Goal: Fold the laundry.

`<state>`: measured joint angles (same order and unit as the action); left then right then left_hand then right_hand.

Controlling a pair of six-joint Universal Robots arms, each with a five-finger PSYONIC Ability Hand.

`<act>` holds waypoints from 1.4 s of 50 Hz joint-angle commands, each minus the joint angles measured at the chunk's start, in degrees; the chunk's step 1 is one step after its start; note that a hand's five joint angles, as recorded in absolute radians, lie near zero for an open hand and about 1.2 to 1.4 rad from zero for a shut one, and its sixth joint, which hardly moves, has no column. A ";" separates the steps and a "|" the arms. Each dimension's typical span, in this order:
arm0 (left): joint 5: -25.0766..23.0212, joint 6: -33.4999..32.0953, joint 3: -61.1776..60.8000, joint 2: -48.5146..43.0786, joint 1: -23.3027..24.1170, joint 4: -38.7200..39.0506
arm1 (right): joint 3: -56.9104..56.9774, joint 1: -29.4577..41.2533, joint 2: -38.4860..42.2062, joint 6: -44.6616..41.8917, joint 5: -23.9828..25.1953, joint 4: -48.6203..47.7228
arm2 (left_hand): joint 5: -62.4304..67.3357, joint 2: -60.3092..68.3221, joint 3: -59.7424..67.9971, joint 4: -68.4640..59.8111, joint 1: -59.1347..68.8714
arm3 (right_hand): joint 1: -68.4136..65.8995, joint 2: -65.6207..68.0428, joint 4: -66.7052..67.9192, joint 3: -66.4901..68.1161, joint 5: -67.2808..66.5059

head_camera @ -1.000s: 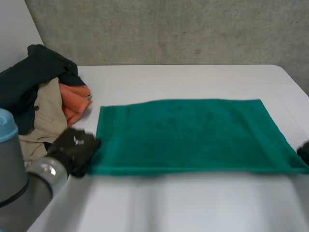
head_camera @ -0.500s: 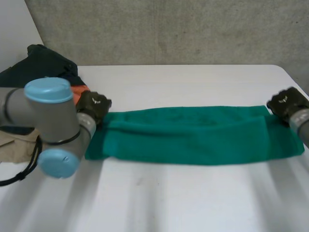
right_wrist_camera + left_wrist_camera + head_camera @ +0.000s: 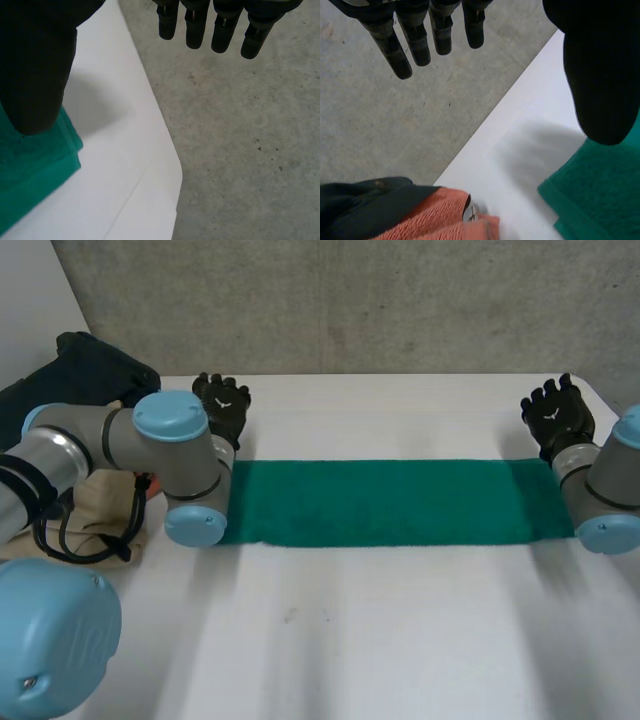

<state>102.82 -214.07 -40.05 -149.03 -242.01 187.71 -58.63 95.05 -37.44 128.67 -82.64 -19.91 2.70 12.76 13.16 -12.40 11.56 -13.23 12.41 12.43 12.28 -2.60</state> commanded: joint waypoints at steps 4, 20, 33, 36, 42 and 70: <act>0.10 2.69 -21.46 14.55 1.28 0.81 | -14.75 -4.34 -15.29 11.25 5.37 11.19 | -1.64 -1.70 -2.10 1.35 -0.50 | 3.23 -2.41 -2.43 -2.28 2.60; -0.08 5.24 -31.23 19.04 2.25 2.48 | -17.66 -11.03 -10.82 8.88 9.51 19.03 | -1.98 -2.04 -2.44 1.68 -0.84 | -40.78 41.60 41.59 41.74 -41.41; -0.25 5.32 -34.04 25.46 2.60 2.48 | -18.00 -15.87 -14.15 -7.90 -10.44 6.47 | -2.15 -2.21 -2.61 1.85 -1.01 | -66.77 67.59 67.57 67.72 -67.40; -0.25 5.33 -35.79 27.13 2.60 2.48 | -20.19 -13.60 -16.78 -8.61 -9.83 1.83 | -2.31 -2.37 -2.77 2.02 -1.17 | -66.77 67.59 67.57 67.72 -67.40; -0.25 5.33 -39.22 29.85 2.78 2.48 | -23.98 0.38 -20.57 -5.63 -2.28 -7.85 | -2.31 -2.38 -2.77 2.02 -1.18 | -66.77 67.59 67.57 67.72 -67.40; -4.38 9.02 -39.14 29.16 6.81 4.50 | -26.79 23.36 -18.70 12.52 11.30 -6.23 | -2.31 -2.38 -2.77 2.02 -1.18 | 3.23 -2.41 -2.43 -2.28 2.60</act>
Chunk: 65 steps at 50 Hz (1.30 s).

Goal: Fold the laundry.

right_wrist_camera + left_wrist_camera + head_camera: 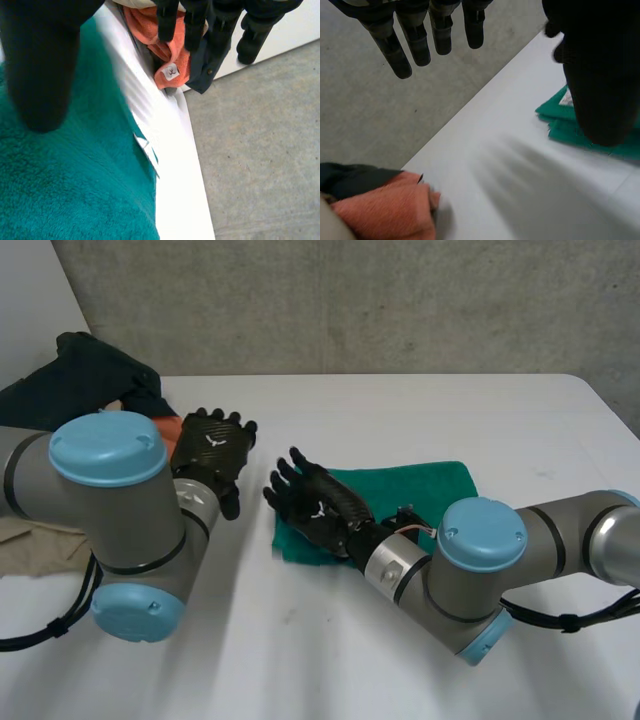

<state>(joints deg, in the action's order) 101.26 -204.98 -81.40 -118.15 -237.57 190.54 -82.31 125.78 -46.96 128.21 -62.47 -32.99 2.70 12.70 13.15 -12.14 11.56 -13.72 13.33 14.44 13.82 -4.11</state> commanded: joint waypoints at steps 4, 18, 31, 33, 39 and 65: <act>-4.40 -0.07 4.31 -2.79 4.39 2.38 | -2.42 -11.33 -12.80 21.18 -14.85 17.38 | -2.15 -2.15 -2.60 1.58 -1.01 | 3.72 -3.33 -4.44 -3.82 4.11; -4.49 0.02 5.20 -4.55 6.59 2.03 | -5.41 -22.15 -8.41 9.70 -19.53 26.84 | -2.15 -2.15 -2.60 1.58 -1.01 | -66.25 66.64 65.53 66.15 -65.86; -4.05 0.02 2.47 -0.86 5.63 1.94 | -5.32 -8.39 -12.20 4.86 -20.70 6.63 | -2.15 -2.15 -2.60 1.58 -1.01 | -66.28 66.67 65.56 66.18 -65.89; -3.97 0.19 1.86 -0.42 4.40 1.94 | -5.23 -4.77 -10.53 4.95 -17.00 6.01 | -2.15 -2.15 -2.60 1.58 -1.01 | -66.28 66.67 65.56 66.18 -65.89; -3.35 2.65 1.15 0.02 2.81 1.85 | -5.06 2.37 -7.19 5.73 -7.58 6.53 | -1.65 -1.64 -2.10 1.08 -0.50 | -66.28 66.67 65.56 66.18 -65.89; -9.68 15.49 22.06 -15.26 7.82 -8.24 | 11.28 -13.98 -5.96 46.70 -7.23 35.96 | 1.38 1.38 0.93 -1.95 2.52 | 3.72 -3.33 -4.44 -3.82 4.11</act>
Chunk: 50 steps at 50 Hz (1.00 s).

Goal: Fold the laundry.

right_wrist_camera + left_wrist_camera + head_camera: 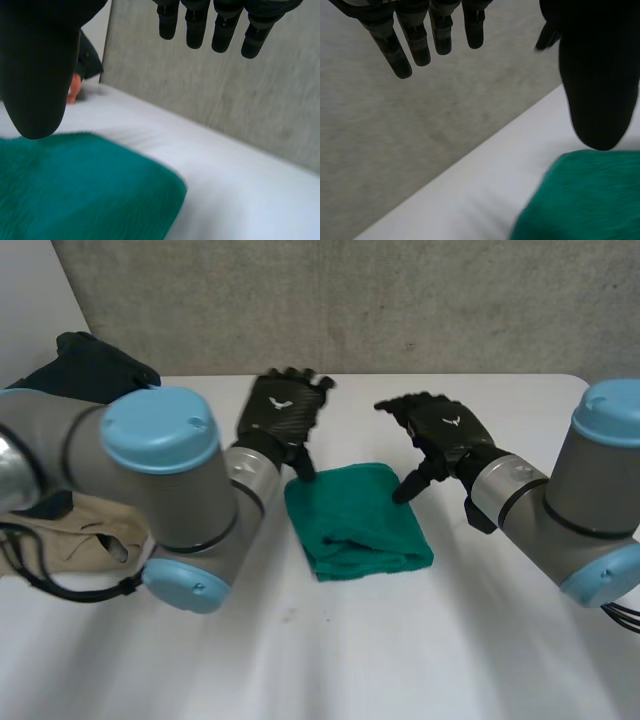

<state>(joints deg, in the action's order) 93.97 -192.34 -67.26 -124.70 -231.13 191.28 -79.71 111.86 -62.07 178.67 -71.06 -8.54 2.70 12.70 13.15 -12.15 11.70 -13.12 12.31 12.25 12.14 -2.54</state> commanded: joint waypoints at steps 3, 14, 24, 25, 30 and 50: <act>0.06 2.76 9.86 -11.69 1.38 -14.94 | 11.77 0.29 13.11 -5.61 1.45 13.81 | 1.38 1.38 0.93 -1.93 2.39 | 3.12 -2.31 -2.25 -2.14 2.54; 4.65 2.14 7.76 -13.73 2.00 -20.68 | 16.26 0.73 18.83 -14.39 -3.02 18.12 | 1.72 1.72 1.27 -2.27 2.72 | -15.11 15.92 15.99 16.10 -15.70; 4.12 2.32 6.00 -2.67 2.97 -19.98 | 5.64 0.11 5.48 -16.17 -12.25 9.70 | -0.46 -0.46 -0.91 -0.09 0.54 | -10.76 11.57 11.64 11.75 -11.35; 4.03 2.32 5.65 -1.60 2.97 -19.80 | 4.14 0.11 4.60 -15.64 -12.60 8.12 | -0.63 -0.63 -1.09 0.08 0.37 | -10.09 10.90 10.96 11.07 -10.67; 2.02 2.32 3.37 3.41 2.79 -18.14 | -4.12 -0.15 1.34 -9.49 -13.49 2.48 | -0.64 -0.63 -1.09 0.08 0.37 | -6.05 6.86 6.92 7.03 -6.63; -4.49 2.58 -2.44 6.76 2.70 -15.85 | -8.89 2.21 9.42 10.91 -9.00 -3.24 | -0.13 -0.13 -0.58 -0.42 0.87 | -6.21 7.02 7.08 7.19 -6.80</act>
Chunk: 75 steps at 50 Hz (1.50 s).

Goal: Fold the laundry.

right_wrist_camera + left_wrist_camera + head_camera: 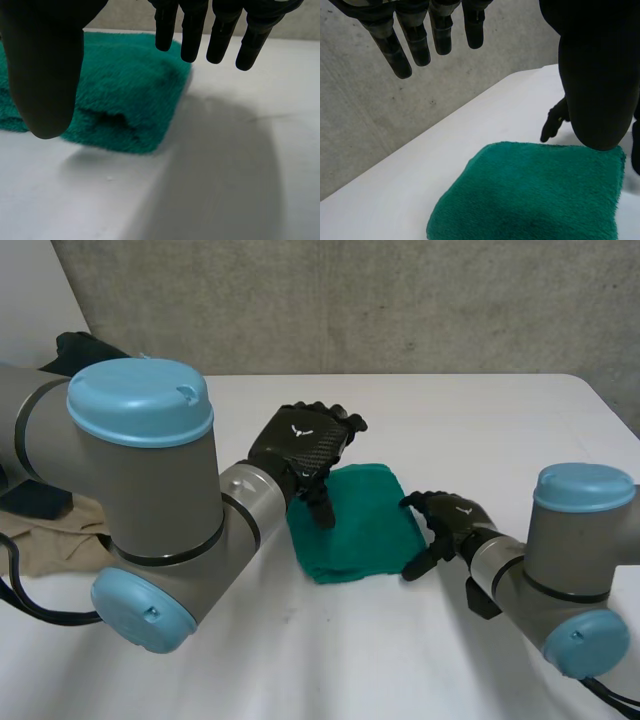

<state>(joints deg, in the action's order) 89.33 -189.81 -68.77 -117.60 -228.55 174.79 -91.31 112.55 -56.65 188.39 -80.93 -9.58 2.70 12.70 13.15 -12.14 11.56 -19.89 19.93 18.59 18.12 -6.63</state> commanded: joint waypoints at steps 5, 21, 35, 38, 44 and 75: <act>-0.04 0.23 -1.63 -0.44 -0.05 1.25 | 4.73 2.06 6.55 1.45 0.95 -2.28 | 0.04 0.04 -0.41 -0.60 1.17 | -1.63 1.59 2.93 3.40 -4.89; -0.21 0.14 -1.99 -0.27 0.21 1.34 | 12.03 3.47 9.72 6.37 -1.68 -2.81 | 0.21 0.21 -0.25 -0.77 1.34 | -60.11 60.07 61.41 61.88 -63.37; -0.21 0.06 -1.11 -0.18 -0.23 1.69 | 19.21 -0.21 12.43 7.43 -2.30 -3.60 | 0.38 0.38 -0.08 -0.94 1.51 | -60.11 60.07 61.41 61.88 -63.37; -0.48 0.06 -0.76 -0.18 0.03 1.69 | 23.53 -3.72 14.63 7.25 -2.39 -3.25 | 0.38 0.38 -0.08 -0.94 1.51 | -60.11 60.07 61.41 61.88 -63.37; -3.55 0.23 0.47 -0.27 0.47 1.61 | 36.53 -13.40 20.34 3.66 -4.41 -2.73 | 0.71 0.71 0.26 -1.27 1.85 | -60.11 60.07 61.41 61.88 -63.37; -5.66 0.23 2.32 -1.85 2.58 1.25 | 77.86 -30.37 42.59 -14.02 -9.24 12.13 | 0.88 0.88 0.43 -1.44 2.02 | -60.11 60.07 61.41 61.88 -63.37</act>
<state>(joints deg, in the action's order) 83.67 -189.67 -66.47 -119.31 -225.98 176.04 -12.38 82.15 -13.86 176.01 -89.03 2.40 2.70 12.70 13.15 -12.14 11.66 -47.14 54.91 55.96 50.10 -57.86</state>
